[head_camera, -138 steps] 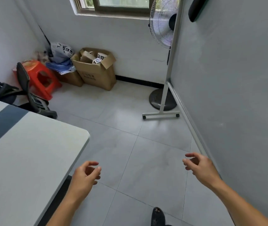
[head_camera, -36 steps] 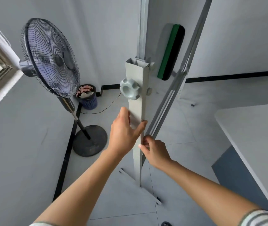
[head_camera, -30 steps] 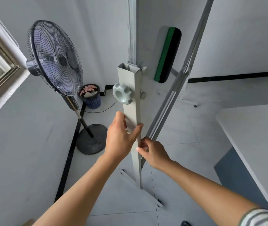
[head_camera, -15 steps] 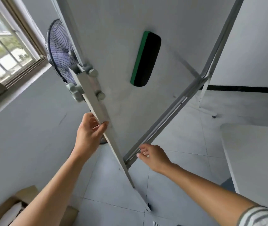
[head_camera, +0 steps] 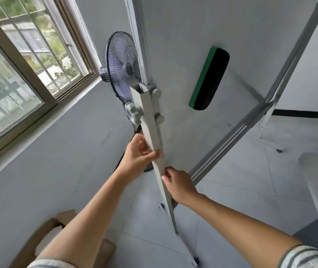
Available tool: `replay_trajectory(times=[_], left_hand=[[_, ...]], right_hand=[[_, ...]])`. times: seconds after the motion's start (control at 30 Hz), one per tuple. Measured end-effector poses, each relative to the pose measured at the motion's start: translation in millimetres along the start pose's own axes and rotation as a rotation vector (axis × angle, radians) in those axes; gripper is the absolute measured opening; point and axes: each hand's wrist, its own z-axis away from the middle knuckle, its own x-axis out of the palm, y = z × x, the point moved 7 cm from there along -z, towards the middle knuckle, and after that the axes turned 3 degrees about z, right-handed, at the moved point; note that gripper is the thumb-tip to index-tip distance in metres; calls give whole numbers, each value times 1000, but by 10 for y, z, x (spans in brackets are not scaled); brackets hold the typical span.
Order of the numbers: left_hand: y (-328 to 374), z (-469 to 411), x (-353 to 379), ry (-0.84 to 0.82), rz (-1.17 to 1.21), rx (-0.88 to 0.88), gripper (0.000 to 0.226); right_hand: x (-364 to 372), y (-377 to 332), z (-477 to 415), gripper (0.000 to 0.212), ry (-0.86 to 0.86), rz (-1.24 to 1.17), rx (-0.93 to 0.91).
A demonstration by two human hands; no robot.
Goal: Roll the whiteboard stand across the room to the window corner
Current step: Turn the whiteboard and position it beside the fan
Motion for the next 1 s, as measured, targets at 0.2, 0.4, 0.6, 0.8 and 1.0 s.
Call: replay_trajectory(times=[0.2, 0.4, 0.6, 0.8, 1.0], left_hand=[[-111, 404, -524, 51, 17, 12, 44], [-172, 787, -908, 216, -49, -2, 33], [-856, 1354, -997, 559, -397, -293, 28], [-1727, 1321, -91, 261, -412, -566, 12], [-1472, 145, 1364, 105, -304, -528, 20]], right_hand=[[377, -413, 174, 26, -99, -18, -75], [684, -551, 303, 36, -274, -79, -115], [414, 100, 253, 32, -254, -109, -19], [-493, 1404, 206, 27, -88, -106, 176], [-1662, 2923, 263, 24, 99, -157, 375]])
